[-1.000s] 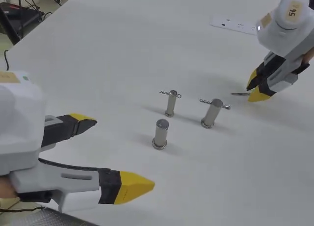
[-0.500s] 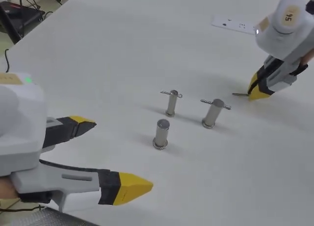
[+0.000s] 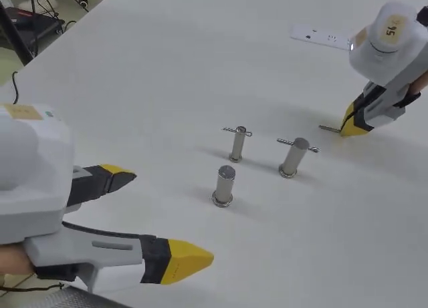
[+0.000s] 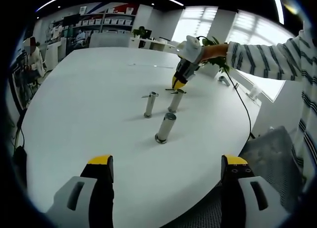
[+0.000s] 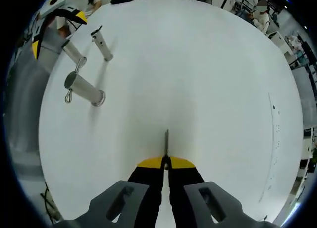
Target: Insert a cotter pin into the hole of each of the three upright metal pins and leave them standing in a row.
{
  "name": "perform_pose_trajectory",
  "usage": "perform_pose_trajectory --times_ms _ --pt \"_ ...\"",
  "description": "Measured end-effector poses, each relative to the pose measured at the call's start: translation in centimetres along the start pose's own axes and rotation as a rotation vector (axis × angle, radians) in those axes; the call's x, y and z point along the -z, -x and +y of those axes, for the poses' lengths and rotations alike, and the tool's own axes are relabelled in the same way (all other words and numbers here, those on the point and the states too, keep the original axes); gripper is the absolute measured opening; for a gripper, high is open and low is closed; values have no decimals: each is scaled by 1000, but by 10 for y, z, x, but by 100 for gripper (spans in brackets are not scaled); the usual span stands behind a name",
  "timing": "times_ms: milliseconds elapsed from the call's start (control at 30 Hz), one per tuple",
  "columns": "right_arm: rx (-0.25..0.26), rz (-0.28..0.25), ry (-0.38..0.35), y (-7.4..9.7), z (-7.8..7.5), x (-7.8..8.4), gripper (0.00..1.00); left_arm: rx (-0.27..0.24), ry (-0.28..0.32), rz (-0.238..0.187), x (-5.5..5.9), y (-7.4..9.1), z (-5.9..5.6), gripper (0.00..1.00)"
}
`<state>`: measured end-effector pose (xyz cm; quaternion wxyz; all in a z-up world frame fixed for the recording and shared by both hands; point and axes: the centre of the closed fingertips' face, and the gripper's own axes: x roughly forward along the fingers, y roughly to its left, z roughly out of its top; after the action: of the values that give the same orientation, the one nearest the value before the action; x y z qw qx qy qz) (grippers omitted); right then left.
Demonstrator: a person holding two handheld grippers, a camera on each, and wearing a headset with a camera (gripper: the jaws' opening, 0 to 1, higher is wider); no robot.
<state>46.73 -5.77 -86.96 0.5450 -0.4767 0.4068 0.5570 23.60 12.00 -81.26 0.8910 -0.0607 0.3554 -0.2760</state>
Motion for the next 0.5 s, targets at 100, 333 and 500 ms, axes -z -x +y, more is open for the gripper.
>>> perform_pose_trajectory --times_ms 100,333,500 --pt "15 -2 -2 -1 -4 1 3 5 -5 7 1 -1 -1 89" --pt "45 15 24 -1 -2 3 3 0 -9 12 -6 0 0 90" --pt "59 22 24 6 2 5 2 -13 -18 6 -9 5 3 89"
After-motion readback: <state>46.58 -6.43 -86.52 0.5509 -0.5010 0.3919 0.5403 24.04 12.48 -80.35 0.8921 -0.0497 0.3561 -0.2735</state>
